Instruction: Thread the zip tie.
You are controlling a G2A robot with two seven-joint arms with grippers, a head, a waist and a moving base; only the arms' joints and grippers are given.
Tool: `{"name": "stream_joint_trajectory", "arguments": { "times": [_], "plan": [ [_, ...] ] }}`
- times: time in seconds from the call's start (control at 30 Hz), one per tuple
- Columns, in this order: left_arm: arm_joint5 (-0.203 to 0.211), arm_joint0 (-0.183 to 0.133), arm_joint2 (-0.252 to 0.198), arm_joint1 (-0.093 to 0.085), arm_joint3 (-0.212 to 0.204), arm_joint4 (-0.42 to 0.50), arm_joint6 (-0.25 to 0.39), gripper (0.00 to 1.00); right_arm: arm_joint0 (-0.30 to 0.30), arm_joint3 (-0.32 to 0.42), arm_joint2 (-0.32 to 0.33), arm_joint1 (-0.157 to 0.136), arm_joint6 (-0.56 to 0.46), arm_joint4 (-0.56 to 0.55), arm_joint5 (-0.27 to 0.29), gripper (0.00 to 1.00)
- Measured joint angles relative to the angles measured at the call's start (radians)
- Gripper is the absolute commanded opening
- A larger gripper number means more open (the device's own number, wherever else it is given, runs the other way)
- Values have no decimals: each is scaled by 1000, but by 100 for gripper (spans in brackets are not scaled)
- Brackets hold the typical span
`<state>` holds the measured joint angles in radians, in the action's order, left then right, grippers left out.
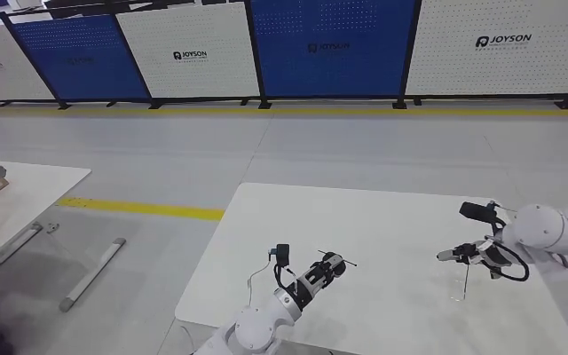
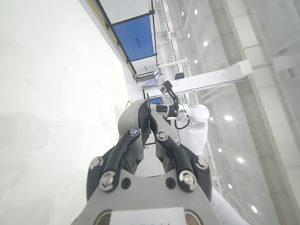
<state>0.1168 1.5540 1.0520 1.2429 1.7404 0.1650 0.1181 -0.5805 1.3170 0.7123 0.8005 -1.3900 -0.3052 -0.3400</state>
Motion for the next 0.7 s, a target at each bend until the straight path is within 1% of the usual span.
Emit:
{"name": "stream_joint_trajectory", "arguments": {
  "times": [0.13, 0.17, 0.27, 0.4, 0.47, 0.53, 0.7],
  "plan": [
    [0, 0, 0, 0, 0, 0, 0, 0, -1, 0, -1, 0, 1, 0, 1, 100],
    [0, 0, 0, 0, 0, 0, 0, 0, -6, 1, -2, 0, 7, -2, 9, 100],
    [0, 0, 0, 0, 0, 0, 0, 0, -21, -6, -12, 3, 5, -5, 74, 100],
    [0, 0, 0, 0, 0, 0, 0, 0, -23, -50, -29, 15, 0, 8, 117, 100],
    [0, 0, 0, 0, 0, 0, 0, 0, -23, -70, -35, 24, 16, 21, 134, 100],
    [0, 0, 0, 0, 0, 0, 0, 0, -25, -75, -37, 28, 36, 20, 143, 100],
    [0, 0, 0, 0, 0, 0, 0, 0, -25, -75, -37, 28, 38, 19, 142, 100]
  ]
}}
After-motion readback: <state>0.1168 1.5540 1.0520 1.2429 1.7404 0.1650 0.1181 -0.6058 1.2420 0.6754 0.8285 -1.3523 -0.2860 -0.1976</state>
